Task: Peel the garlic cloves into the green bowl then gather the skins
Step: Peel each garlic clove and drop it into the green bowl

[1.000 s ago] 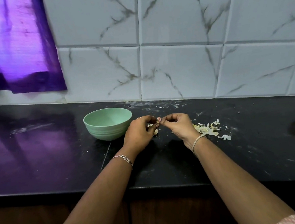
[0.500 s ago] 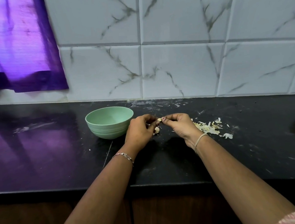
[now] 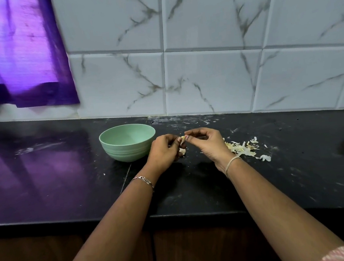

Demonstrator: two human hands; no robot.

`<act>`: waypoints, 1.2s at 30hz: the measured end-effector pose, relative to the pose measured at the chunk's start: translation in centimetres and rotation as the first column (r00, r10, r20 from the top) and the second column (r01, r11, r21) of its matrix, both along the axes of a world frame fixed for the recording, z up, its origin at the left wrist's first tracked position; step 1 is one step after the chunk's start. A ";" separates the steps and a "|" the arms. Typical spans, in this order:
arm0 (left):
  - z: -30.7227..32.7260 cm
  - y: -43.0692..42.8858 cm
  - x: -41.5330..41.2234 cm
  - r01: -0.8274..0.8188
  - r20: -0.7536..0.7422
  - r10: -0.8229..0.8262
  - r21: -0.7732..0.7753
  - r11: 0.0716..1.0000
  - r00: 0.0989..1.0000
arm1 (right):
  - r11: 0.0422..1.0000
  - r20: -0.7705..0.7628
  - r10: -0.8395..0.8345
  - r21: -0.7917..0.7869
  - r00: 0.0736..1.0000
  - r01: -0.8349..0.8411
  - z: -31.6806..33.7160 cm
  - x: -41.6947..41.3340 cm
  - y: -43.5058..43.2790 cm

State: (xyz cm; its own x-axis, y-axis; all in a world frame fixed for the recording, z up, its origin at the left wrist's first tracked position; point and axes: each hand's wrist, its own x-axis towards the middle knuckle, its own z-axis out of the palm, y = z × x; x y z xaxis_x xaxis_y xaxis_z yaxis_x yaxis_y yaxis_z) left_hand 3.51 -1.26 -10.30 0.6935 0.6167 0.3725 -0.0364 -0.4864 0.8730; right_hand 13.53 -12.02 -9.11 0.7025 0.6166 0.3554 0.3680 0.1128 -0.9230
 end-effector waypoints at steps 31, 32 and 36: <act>0.2 0.1 0.1 -0.050 0.042 0.051 -0.006 0.999 0.998 | 0.957 0.263 -0.214 -0.137 0.941 0.256 -0.3 -0.3 0.6; 0.1 0.1 0.1 -0.057 0.041 0.057 0.011 0.998 0.998 | 0.957 0.264 -0.215 -0.136 0.940 0.257 -0.3 -0.2 0.6; 0.0 0.1 0.1 -0.083 0.041 0.080 0.061 0.995 0.996 | 0.945 0.303 -0.242 -0.141 0.922 0.295 -0.3 -0.2 0.6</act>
